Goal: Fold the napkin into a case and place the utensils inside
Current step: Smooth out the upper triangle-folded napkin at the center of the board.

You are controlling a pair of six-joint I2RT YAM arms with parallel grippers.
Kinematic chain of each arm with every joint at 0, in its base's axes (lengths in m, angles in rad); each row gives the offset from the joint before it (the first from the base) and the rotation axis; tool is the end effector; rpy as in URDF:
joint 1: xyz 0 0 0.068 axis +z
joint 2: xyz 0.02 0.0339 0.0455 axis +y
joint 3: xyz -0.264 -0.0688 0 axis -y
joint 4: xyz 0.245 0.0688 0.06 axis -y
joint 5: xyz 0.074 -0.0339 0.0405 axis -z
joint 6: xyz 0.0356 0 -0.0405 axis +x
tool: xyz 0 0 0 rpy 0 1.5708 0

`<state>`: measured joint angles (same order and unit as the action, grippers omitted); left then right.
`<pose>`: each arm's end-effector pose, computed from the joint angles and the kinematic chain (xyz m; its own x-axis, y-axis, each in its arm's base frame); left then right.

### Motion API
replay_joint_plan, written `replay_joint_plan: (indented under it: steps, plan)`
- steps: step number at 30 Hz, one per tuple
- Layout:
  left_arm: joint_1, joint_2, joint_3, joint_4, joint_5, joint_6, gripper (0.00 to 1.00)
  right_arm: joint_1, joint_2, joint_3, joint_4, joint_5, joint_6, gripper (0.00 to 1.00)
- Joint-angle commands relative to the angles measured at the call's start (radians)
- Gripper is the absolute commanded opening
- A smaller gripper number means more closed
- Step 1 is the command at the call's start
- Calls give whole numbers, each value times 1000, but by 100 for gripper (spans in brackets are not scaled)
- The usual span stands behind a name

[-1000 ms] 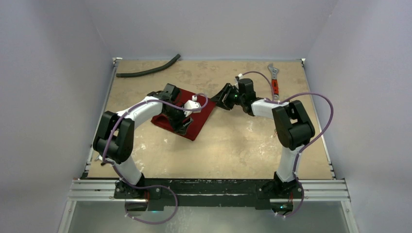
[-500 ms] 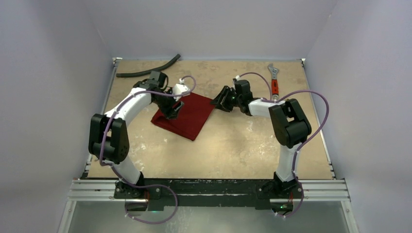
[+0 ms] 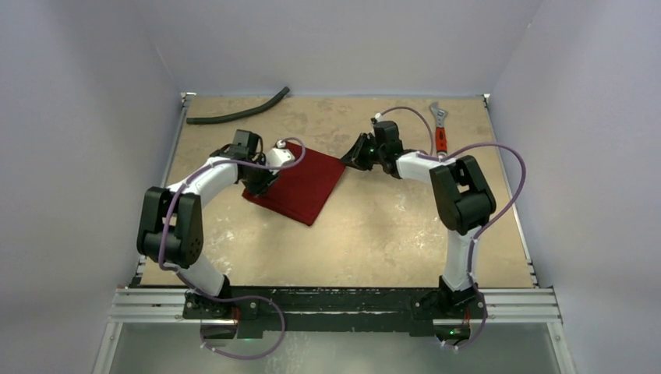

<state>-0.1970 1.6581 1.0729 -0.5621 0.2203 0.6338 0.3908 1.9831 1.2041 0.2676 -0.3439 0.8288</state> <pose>0.3173 -0.0713 0.1920 -0.5551 0.7001 -0.4491 0.7543 0.6513 0.0828 0.3986 0.1772 0.1733 -0.7705 0.4331 -0.4677 -0.0925 0.6500 0.7543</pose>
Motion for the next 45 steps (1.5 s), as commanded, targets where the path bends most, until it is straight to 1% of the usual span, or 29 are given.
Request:
replay_joint_plan:
  steps: [1,3,6,8,10,11,12,15,16,19,21,24,26,29,31,35,41,45]
  plan:
    - [4,-101,-60,120,-58,41,32,2,38,62,-44,30,-35,18]
    - [4,-100,-68,112,-47,44,32,2,47,77,-55,36,-37,13]
    - [2,-70,-64,48,28,39,35,2,64,107,-66,44,-57,8]
    - [4,-37,-53,-10,82,32,37,2,78,134,-84,58,-77,7]
    - [4,-4,-43,-71,117,32,39,3,75,157,-97,105,-95,7]
    - [4,4,-46,-77,116,28,40,5,61,159,-103,127,-101,10]
    - [4,7,-56,-69,106,22,40,11,39,153,-109,145,-106,18]
    - [18,-15,-73,-35,72,18,42,54,-62,100,-135,218,-116,45]
    - [24,-22,-70,-30,69,16,43,71,-94,72,-138,230,-113,48]
    - [29,-36,-37,-33,59,15,49,130,-187,-42,-100,203,-74,52]
    - [30,-39,-10,-36,48,15,53,180,-215,-96,-83,172,-52,52]
    - [33,-48,27,-30,18,16,56,270,-206,-132,-54,108,-41,50]
    - [36,-55,47,-21,-3,14,57,328,-177,-114,-64,87,-54,48]
    - [39,-58,82,-34,-13,9,58,386,-129,-74,-104,99,-83,47]
    - [40,-59,96,-56,4,6,59,406,-119,-70,-115,117,-96,47]
    - [46,-52,90,-73,16,-1,60,436,-98,-63,-120,135,-120,44]
    - [69,-23,48,0,-36,-15,58,439,-52,-71,-134,141,-131,33]
    - [77,-11,12,48,-71,7,56,439,-43,-81,-150,134,-141,31]
